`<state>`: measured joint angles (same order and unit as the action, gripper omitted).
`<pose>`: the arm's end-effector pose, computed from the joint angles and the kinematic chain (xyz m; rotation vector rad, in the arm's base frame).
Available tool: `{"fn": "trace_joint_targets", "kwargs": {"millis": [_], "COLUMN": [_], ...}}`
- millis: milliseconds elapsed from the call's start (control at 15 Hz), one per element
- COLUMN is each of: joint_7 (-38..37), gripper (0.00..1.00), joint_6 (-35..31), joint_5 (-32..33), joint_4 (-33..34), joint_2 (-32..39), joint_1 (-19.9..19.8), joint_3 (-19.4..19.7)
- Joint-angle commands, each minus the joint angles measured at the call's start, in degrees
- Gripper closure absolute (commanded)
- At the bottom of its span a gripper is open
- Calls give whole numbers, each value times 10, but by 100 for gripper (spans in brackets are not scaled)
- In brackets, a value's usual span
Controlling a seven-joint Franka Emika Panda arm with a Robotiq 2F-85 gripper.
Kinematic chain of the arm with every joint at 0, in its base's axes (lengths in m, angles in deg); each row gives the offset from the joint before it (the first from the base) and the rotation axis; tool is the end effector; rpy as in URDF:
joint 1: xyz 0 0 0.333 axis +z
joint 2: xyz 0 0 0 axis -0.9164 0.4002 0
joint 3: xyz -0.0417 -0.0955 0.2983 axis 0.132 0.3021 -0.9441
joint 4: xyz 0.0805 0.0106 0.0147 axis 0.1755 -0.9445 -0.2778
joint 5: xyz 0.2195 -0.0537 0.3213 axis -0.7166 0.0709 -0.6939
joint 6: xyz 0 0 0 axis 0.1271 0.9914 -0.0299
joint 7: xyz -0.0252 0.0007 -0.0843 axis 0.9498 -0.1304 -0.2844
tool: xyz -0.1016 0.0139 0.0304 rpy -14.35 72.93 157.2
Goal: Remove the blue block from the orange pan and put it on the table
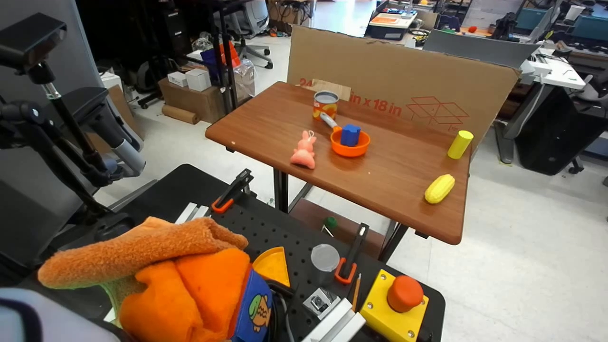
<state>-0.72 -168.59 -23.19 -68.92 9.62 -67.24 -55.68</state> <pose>0.4898 -0.0247 0.4644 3.1175 0.0975 -0.1552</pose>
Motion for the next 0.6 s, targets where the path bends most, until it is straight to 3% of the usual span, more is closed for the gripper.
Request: {"fn": "trace_joint_targets", "kwargs": {"millis": [0,533], "joint_7": [21,12], "gripper": [0,0], "joint_6": [-22,-155], "joint_5": [-5,-26], "joint_4": [12,28], "joint_2": [55,184], "joint_1": [-11,-18], "joint_3": [13,11]}}
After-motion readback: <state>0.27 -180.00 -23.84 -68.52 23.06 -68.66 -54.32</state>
